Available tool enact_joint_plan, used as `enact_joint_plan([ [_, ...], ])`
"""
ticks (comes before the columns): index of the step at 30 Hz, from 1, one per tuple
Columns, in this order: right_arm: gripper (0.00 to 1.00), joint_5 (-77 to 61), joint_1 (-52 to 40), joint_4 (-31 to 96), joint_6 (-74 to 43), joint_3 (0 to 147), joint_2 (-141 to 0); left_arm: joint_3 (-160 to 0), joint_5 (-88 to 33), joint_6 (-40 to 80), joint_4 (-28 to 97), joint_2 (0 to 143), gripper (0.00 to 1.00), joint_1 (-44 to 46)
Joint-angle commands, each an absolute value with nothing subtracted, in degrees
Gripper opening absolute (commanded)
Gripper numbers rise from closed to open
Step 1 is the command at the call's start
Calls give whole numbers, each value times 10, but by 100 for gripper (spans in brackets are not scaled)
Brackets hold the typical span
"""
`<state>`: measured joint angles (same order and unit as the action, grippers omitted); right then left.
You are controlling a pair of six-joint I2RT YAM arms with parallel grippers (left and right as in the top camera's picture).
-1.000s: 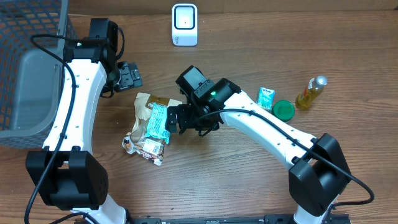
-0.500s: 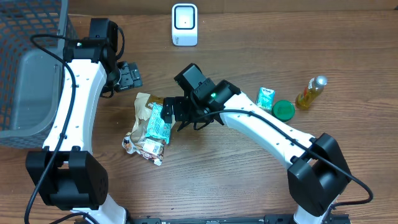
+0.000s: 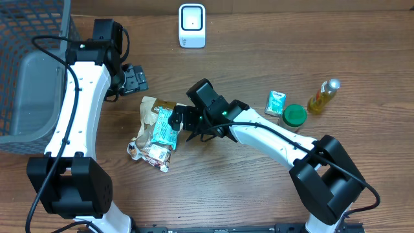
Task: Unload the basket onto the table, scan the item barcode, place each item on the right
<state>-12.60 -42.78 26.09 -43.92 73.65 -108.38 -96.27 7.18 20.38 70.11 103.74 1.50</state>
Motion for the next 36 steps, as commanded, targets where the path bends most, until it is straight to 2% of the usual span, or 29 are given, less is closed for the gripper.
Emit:
enact_joint_plan([
  [1, 100, -119, -428, 242, -455, 728, -1068, -972, 79, 197, 701, 1038, 100, 19],
  [22, 100, -123, -454, 180, -567, 728, -1153, -972, 79, 197, 700, 1038, 100, 19],
  [36, 100, -123, -457, 185, -568, 728, -1153, -972, 79, 197, 701, 1038, 100, 19],
])
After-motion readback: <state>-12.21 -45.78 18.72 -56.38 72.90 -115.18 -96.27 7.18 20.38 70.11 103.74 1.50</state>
